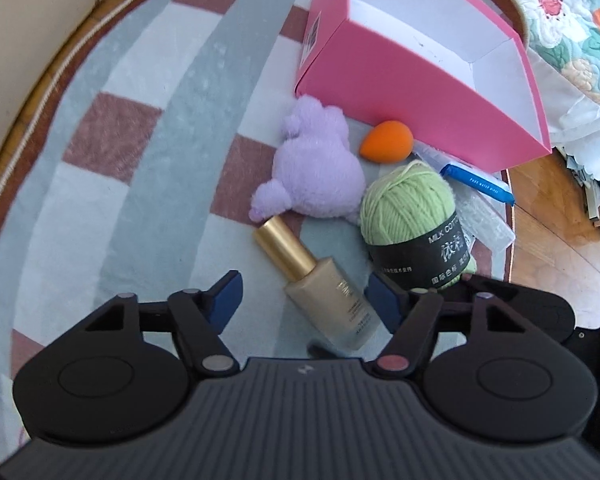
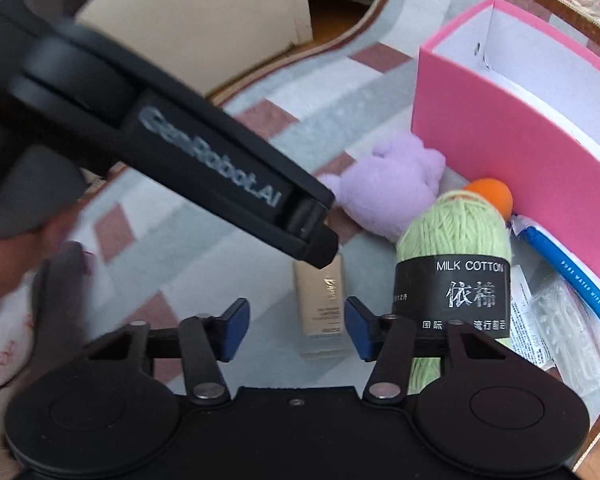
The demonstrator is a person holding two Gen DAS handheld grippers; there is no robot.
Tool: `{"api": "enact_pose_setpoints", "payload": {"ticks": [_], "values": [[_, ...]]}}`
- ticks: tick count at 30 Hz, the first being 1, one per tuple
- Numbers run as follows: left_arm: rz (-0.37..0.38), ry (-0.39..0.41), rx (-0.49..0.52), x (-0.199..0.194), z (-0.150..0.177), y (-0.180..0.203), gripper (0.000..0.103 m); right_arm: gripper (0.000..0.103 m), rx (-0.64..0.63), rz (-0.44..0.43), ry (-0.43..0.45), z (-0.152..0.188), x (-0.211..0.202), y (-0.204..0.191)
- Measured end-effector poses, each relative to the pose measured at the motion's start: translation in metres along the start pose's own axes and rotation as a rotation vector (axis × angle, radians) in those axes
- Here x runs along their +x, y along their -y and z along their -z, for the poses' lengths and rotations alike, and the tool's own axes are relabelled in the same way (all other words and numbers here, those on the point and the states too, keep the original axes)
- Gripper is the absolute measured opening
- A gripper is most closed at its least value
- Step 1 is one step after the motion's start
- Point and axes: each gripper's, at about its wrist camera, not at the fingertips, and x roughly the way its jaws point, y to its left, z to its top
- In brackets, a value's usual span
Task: Organize objects
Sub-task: 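Lower the left tool to the foundation bottle and close on it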
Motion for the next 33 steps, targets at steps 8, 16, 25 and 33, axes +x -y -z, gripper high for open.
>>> {"api": "enact_pose_setpoints", "payload": {"ticks": [8,16,25,33], "values": [[0.064,-0.038,-0.039,0.017,0.009,-0.004,0.039,0.041,0.023,0.073,0.005,0.012,0.021,0.006],[0.07,-0.074,-0.083,0.029,0.016,-0.008,0.039,0.042,0.245,0.001,-0.007,0.017,0.017,0.027],[0.081,-0.054,-0.071,0.038,0.023,-0.006,0.043,0.042,0.567,-0.256,-0.032,0.037,0.02,0.063],[0.069,-0.031,0.004,0.024,0.03,0.002,0.041,0.042,0.554,-0.263,-0.015,0.036,0.021,0.054]]}}
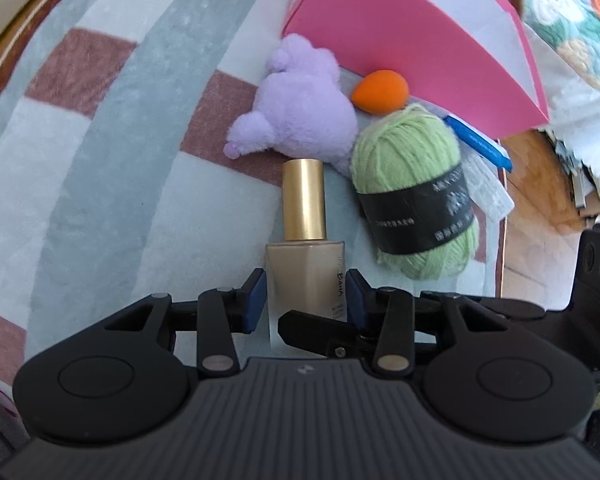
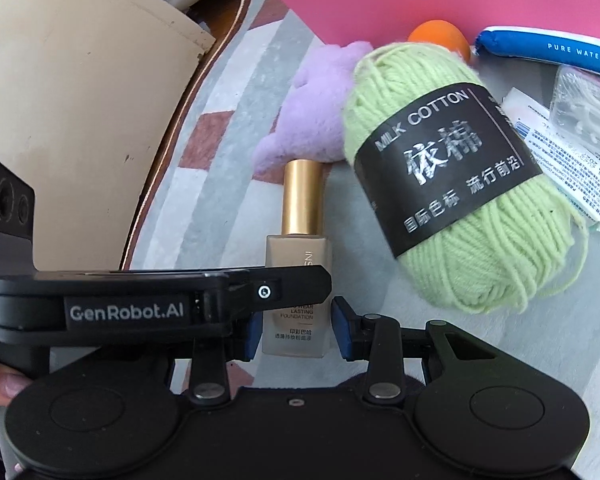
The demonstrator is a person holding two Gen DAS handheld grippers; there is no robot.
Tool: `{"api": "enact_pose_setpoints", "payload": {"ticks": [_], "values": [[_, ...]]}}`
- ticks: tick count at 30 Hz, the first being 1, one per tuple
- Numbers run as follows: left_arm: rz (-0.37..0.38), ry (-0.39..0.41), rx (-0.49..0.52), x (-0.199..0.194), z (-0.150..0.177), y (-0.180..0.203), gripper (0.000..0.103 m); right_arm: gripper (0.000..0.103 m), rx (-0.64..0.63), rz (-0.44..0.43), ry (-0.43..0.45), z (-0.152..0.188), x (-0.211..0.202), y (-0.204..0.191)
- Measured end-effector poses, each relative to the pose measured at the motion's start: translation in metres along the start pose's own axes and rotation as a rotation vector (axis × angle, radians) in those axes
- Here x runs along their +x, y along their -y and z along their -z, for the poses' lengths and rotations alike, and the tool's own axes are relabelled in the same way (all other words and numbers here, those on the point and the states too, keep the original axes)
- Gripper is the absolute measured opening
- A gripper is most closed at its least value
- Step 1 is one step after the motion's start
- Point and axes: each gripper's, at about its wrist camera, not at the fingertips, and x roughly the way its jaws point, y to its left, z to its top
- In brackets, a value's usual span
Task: Organize objects
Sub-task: 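Lower the left tool to the foundation bottle and close on it, then lift the foundation bottle with the left tool and lower it into the pink box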
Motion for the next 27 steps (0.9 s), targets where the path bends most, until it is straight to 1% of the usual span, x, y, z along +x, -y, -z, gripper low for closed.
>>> {"api": "enact_pose_setpoints", "payload": {"ticks": [5,8,10,14,18,22,25,27], "values": [[-0.009,0.051,0.068,-0.034,0.0,0.012,0.041,0.042,-0.043,-0.014,0.059,0.005,-0.017,-0.013],[-0.003,0.081,0.1,-0.054,-0.004,0.023,0.04,0.041,-0.043,-0.03,0.129,0.008,-0.036,-0.021],[0.004,0.099,0.135,-0.068,-0.011,0.035,0.04,0.041,-0.053,-0.023,0.181,0.009,-0.049,-0.029],[0.019,0.142,0.253,-0.098,-0.028,0.072,0.04,0.041,-0.099,-0.003,0.292,0.005,-0.083,-0.042],[0.042,0.149,0.332,-0.116,-0.058,0.114,0.04,0.041,-0.092,0.026,0.374,-0.01,-0.123,-0.048],[0.068,0.153,0.382,-0.118,-0.09,0.154,0.04,0.041,-0.05,0.08,0.434,-0.035,-0.159,-0.045],[0.098,0.119,0.392,-0.103,-0.119,0.177,0.04,0.041,-0.037,0.139,0.468,-0.055,-0.178,-0.035],[0.119,0.083,0.402,-0.086,-0.139,0.19,0.04,0.041,-0.012,0.172,0.471,-0.07,-0.184,-0.023]]}}
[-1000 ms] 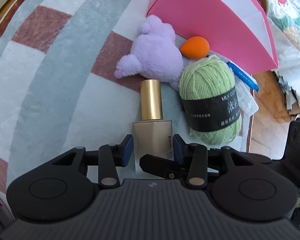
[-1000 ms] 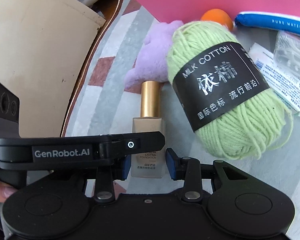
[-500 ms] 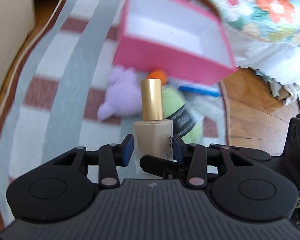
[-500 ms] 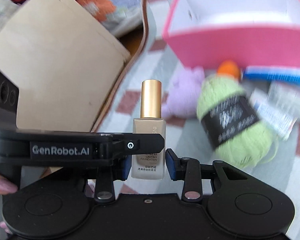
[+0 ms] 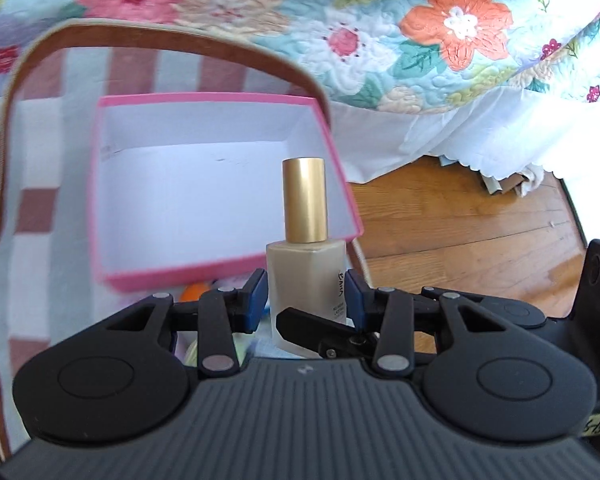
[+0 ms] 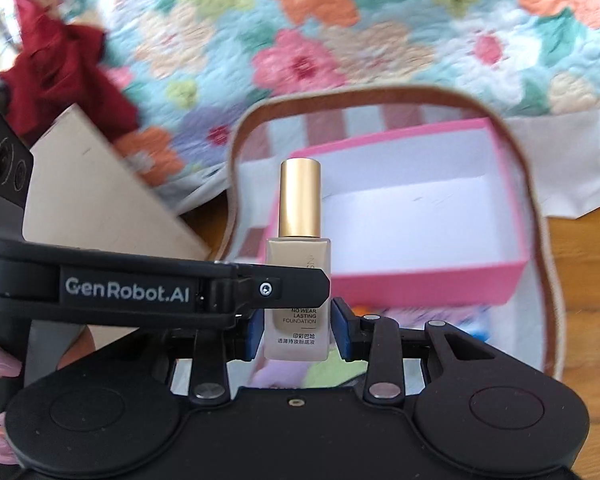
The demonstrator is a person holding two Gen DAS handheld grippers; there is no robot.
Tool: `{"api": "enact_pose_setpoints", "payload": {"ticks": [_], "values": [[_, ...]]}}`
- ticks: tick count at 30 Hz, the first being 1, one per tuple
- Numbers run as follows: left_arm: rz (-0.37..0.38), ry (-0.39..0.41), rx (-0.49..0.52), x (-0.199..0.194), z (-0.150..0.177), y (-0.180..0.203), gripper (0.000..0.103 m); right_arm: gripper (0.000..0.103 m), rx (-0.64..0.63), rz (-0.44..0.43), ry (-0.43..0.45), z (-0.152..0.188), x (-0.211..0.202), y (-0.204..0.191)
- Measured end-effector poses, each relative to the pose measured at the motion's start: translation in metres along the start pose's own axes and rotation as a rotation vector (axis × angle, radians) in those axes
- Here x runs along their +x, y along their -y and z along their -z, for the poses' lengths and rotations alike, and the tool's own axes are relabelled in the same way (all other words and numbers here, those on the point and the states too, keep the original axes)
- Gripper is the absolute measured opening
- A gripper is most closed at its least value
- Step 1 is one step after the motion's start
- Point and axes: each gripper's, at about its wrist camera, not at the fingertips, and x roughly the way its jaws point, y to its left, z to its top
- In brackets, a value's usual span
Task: Organize objects
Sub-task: 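Lift the foundation bottle with the left tool and lower it into the pink box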
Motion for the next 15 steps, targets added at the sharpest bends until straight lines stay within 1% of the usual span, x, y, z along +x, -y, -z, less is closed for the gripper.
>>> {"api": "enact_pose_setpoints", "payload": {"ticks": [2,5,7,10,12,15], "values": [[0.032,-0.032,-0.004,0.022,-0.02,0.0,0.04,0.041,0.005,0.048,-0.007,-0.016,0.009,0.014],[0.067,-0.062,-0.01,0.06,-0.041,-0.003,0.04,0.041,-0.004,0.127,-0.022,-0.032,0.025,0.035],[0.072,-0.079,0.002,0.085,-0.051,-0.004,0.04,0.041,0.01,0.163,-0.038,-0.041,0.035,0.052],[0.08,-0.106,-0.018,0.118,-0.062,-0.015,0.04,0.041,0.045,0.202,-0.078,-0.05,0.056,0.074],[0.103,-0.12,-0.055,0.138,-0.067,-0.027,0.041,0.041,0.033,0.241,-0.101,-0.054,0.073,0.081],[0.14,-0.135,-0.141,0.163,-0.069,-0.048,0.041,0.041,0.01,0.295,-0.135,-0.056,0.092,0.088]]}}
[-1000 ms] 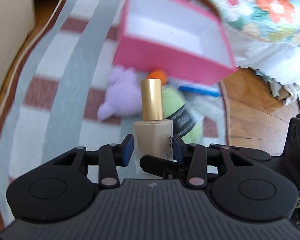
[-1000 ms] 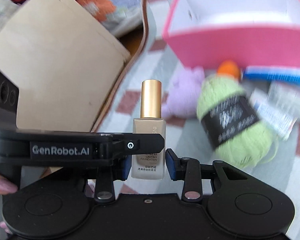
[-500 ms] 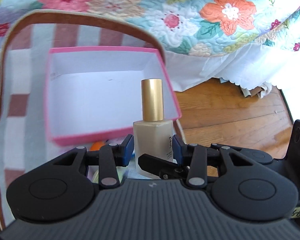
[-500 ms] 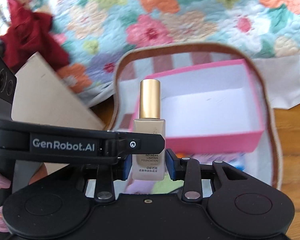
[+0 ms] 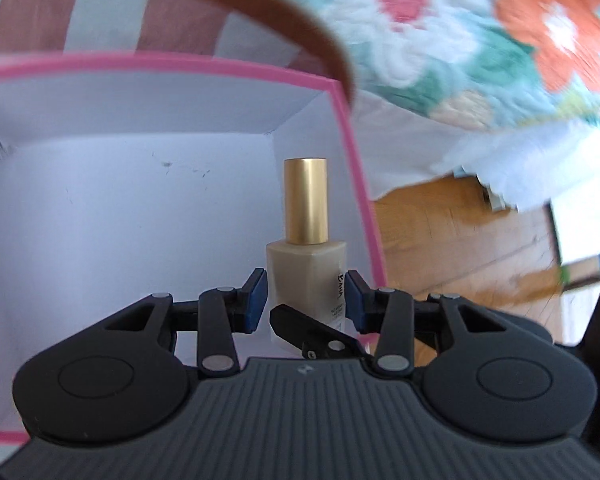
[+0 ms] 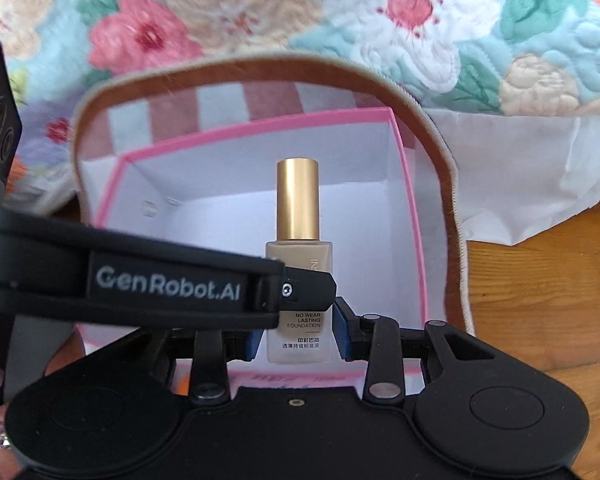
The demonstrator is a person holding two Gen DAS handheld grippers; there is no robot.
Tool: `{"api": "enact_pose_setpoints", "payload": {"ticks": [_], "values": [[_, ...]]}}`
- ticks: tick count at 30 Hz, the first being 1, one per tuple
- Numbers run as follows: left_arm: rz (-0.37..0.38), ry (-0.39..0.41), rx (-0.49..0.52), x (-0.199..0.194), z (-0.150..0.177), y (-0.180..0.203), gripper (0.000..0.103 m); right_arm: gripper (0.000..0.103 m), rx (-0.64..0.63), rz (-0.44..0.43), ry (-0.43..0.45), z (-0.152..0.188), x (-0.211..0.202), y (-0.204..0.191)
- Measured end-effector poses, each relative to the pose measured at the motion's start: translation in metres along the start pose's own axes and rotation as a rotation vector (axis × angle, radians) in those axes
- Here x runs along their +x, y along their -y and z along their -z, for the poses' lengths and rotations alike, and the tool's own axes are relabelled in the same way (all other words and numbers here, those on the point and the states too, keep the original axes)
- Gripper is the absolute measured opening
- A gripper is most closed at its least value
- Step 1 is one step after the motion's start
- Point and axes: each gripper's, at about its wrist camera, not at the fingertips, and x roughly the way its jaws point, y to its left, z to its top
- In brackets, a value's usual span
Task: Organize objects
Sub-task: 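Lift the foundation bottle with the left tool and lower it into the pink box, then open the left tool and withdraw it from the box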
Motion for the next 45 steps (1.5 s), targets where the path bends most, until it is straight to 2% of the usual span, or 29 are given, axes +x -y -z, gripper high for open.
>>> {"api": "enact_pose_setpoints", "payload": {"ticks": [3,7,10,13,18,21,25,28,29,31,33,34,38,40,45], "values": [[0.026,-0.011,-0.048,0.019,-0.002,-0.017,0.04,0.04,-0.028,0.046,-0.024,-0.004,0.022,-0.001],[0.003,-0.045,-0.083,0.042,-0.004,-0.022,0.039,0.04,-0.043,0.112,-0.069,-0.004,0.047,-0.004],[0.015,-0.056,-0.122,0.05,-0.007,-0.028,0.038,0.04,-0.106,0.168,-0.072,-0.001,0.058,-0.01],[0.021,-0.077,-0.165,0.058,-0.005,-0.036,0.038,0.04,-0.136,0.189,-0.082,0.002,0.063,-0.011],[0.008,-0.094,-0.175,0.062,-0.002,-0.038,0.037,0.04,-0.184,0.169,-0.114,0.005,0.066,-0.009],[-0.021,-0.11,-0.168,0.065,0.0,-0.035,0.037,0.04,-0.183,0.106,-0.111,0.007,0.051,-0.002],[-0.059,-0.129,-0.17,0.077,0.009,-0.026,0.038,0.04,-0.236,0.062,-0.061,0.013,0.022,0.008],[-0.088,-0.118,-0.159,0.084,0.012,-0.014,0.036,0.033,-0.26,0.049,-0.032,0.019,0.007,0.016],[-0.091,-0.114,-0.145,0.086,0.012,-0.011,0.032,0.031,-0.26,0.048,-0.028,0.021,0.004,0.019],[-0.061,-0.12,-0.144,0.091,0.011,-0.005,0.024,0.03,-0.25,0.038,-0.016,0.024,-0.002,0.025],[-0.015,-0.119,-0.173,0.094,0.008,-0.002,0.023,0.03,-0.241,0.03,-0.003,0.028,-0.008,0.03],[-0.017,-0.105,-0.167,0.094,0.007,0.001,0.023,0.03,-0.235,0.026,0.005,0.028,-0.009,0.031],[-0.113,-0.035,-0.06,0.076,0.006,0.016,0.026,0.031,-0.174,-0.002,0.018,0.024,-0.015,0.04],[-0.13,-0.02,-0.003,0.058,0.01,0.023,0.033,0.032,-0.131,-0.045,0.028,0.024,-0.024,0.043],[-0.233,0.009,0.205,0.001,0.028,0.048,0.042,0.033,-0.011,-0.204,0.014,0.039,-0.054,0.045]]}}
